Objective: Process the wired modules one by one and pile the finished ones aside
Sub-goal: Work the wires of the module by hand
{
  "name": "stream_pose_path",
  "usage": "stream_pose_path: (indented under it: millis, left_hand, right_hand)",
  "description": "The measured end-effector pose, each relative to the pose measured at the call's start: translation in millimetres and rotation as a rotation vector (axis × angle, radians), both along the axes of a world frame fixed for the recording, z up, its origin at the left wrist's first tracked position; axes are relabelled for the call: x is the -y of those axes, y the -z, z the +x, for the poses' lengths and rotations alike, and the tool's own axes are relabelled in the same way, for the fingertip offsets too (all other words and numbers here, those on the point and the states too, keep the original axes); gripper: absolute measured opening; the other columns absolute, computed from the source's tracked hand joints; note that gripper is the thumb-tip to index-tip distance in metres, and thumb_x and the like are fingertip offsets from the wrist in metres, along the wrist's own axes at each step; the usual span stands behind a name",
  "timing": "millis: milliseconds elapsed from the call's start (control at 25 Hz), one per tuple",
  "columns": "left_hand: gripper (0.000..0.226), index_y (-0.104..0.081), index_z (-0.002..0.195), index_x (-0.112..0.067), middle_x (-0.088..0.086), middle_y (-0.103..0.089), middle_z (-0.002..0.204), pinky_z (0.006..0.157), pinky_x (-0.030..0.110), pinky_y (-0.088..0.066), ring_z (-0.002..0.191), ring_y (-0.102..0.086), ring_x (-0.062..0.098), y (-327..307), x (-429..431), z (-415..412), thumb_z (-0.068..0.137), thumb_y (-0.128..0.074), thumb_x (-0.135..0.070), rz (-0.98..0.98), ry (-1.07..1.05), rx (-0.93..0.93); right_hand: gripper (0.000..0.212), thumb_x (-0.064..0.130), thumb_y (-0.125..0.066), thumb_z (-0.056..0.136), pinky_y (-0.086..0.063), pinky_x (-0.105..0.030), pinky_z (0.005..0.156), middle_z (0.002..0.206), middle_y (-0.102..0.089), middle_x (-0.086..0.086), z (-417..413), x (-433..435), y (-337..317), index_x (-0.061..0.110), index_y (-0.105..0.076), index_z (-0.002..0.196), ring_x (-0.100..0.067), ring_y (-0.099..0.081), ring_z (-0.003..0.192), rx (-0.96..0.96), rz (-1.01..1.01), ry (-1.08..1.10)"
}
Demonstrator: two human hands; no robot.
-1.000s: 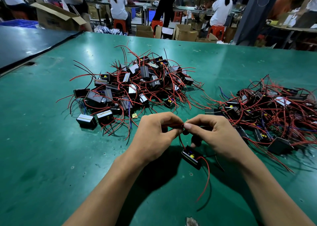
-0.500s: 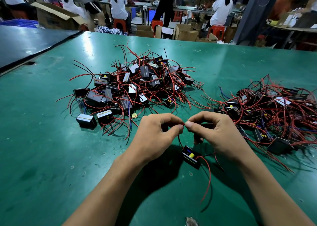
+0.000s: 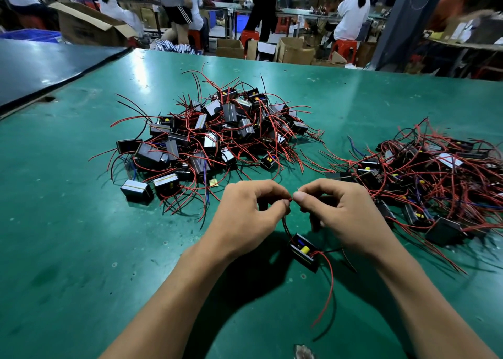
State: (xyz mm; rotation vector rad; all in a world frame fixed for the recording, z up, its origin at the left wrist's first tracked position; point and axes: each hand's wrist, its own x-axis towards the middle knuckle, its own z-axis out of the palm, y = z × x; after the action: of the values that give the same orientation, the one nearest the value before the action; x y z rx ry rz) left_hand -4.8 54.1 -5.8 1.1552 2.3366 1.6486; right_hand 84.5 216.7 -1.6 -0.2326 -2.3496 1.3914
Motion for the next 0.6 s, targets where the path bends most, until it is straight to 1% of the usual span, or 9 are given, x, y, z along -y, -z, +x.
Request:
stream_pose_path:
  millis: [40, 200, 280, 320, 360, 400, 480, 560, 600]
  left_hand:
    - [0.008, -0.077, 0.087, -0.014, -0.006, -0.073, 0.074, 0.066, 0.035, -0.052, 0.067, -0.065, 0.023, -0.3, 0.8, 0.6, 0.086, -0.070, -0.010, 0.002, 0.005, -0.018]
    - [0.006, -0.076, 0.089, -0.014, -0.010, -0.071, 0.075, 0.067, 0.033, -0.052, 0.066, -0.064, 0.017, -1.6, 1.5, 3.5, 0.087, -0.071, -0.011, 0.003, 0.022, -0.080]
    - [0.005, -0.076, 0.088, -0.014, -0.009, -0.070, 0.072, 0.065, 0.033, -0.051, 0.064, -0.062, 0.018, -1.2, 1.1, 3.7, 0.087, -0.072, -0.012, 0.009, 0.026, -0.069]
    - [0.004, -0.076, 0.087, -0.014, -0.007, -0.070, 0.071, 0.065, 0.034, -0.051, 0.064, -0.061, 0.020, -0.7, 0.8, 3.2, 0.087, -0.072, -0.012, 0.004, 0.020, -0.059]
    - [0.004, -0.075, 0.087, -0.014, -0.004, -0.070, 0.071, 0.065, 0.036, -0.051, 0.064, -0.061, 0.022, -0.1, 0.7, 2.5, 0.087, -0.071, -0.013, -0.003, 0.008, -0.049]
    - [0.004, -0.075, 0.087, -0.015, -0.003, -0.071, 0.071, 0.066, 0.036, -0.051, 0.064, -0.062, 0.022, 0.3, 0.5, 1.6, 0.088, -0.071, -0.014, -0.009, -0.009, -0.038]
    - [0.005, -0.075, 0.087, -0.015, -0.004, -0.072, 0.073, 0.069, 0.035, -0.053, 0.068, -0.066, 0.018, 0.4, 0.9, -0.5, 0.088, -0.070, -0.015, -0.014, -0.044, -0.002]
    - [0.006, -0.075, 0.088, -0.014, -0.005, -0.074, 0.074, 0.073, 0.029, -0.055, 0.071, -0.069, 0.012, 0.0, 1.8, -3.2, 0.089, -0.070, -0.015, -0.009, -0.054, 0.038]
    - [0.006, -0.075, 0.088, -0.014, -0.005, -0.074, 0.074, 0.073, 0.025, -0.055, 0.072, -0.069, 0.008, -0.2, 2.2, -3.9, 0.089, -0.070, -0.015, -0.008, -0.045, 0.056]
  right_hand:
    - [0.011, 0.025, -0.073, 0.089, -0.042, -0.021, 0.048, 0.061, -0.063, 0.001, -0.9, -0.4, 0.1, 0.020, -0.074, 0.079, -0.015, -0.056, 0.047, 0.033, -0.074, -0.005]
    - [0.017, 0.020, -0.071, 0.088, -0.030, -0.018, 0.040, 0.057, -0.049, 0.002, -5.6, 0.8, -0.4, 0.008, -0.068, 0.075, -0.012, -0.037, 0.042, 0.198, -0.547, -0.054]
    - [0.018, 0.019, -0.072, 0.086, -0.028, -0.016, 0.038, 0.059, -0.048, 0.000, -6.3, 2.2, -1.4, 0.005, -0.064, 0.079, -0.009, -0.034, 0.041, 0.240, -0.659, -0.051]
    - [0.020, 0.021, -0.073, 0.085, -0.029, -0.015, 0.038, 0.058, -0.049, 0.001, -6.0, 2.5, -1.2, 0.005, -0.063, 0.077, -0.009, -0.036, 0.040, 0.235, -0.659, -0.050]
    - [0.021, 0.023, -0.075, 0.084, -0.032, -0.016, 0.039, 0.058, -0.052, 0.001, -5.1, 2.8, -0.5, 0.006, -0.065, 0.075, -0.010, -0.039, 0.040, 0.207, -0.606, -0.043]
    - [0.018, 0.024, -0.077, 0.084, -0.037, -0.018, 0.041, 0.061, -0.057, 0.001, -3.9, 3.5, -0.1, 0.009, -0.069, 0.077, -0.012, -0.045, 0.041, 0.159, -0.491, -0.024]
    - [0.010, 0.020, -0.080, 0.084, -0.047, -0.024, 0.046, 0.075, -0.069, 0.002, -1.3, 5.2, 0.6, 0.019, -0.074, 0.092, -0.018, -0.056, 0.046, 0.037, -0.225, 0.034]
    - [0.025, 0.015, -0.080, 0.083, -0.051, -0.025, 0.049, 0.087, -0.071, 0.004, -0.4, 3.7, 5.2, 0.027, -0.074, 0.104, -0.016, -0.060, 0.049, -0.078, -0.029, 0.043]
    - [0.025, 0.013, -0.080, 0.083, -0.049, -0.022, 0.050, 0.089, -0.071, 0.005, -0.7, 2.8, 6.2, 0.025, -0.074, 0.105, -0.011, -0.060, 0.050, -0.133, 0.068, 0.031]
